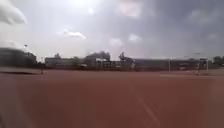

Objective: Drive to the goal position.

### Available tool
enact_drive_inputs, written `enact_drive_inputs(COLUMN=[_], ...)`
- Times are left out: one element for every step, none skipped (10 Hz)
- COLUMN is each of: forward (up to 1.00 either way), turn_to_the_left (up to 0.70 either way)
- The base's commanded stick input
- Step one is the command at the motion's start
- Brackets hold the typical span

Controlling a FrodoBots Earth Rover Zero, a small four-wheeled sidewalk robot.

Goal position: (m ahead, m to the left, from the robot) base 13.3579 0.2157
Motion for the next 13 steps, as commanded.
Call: enact_drive_inputs(forward=[0.70,0.70,0.70,0.70,0.70,0.70,0.70,0.70,0.70,0.70,0.70,0.70,0.70], turn_to_the_left=[0.00,0.00,0.00,0.00,0.00,0.00,0.00,0.00,0.00,0.00,0.00,0.00,0.00])
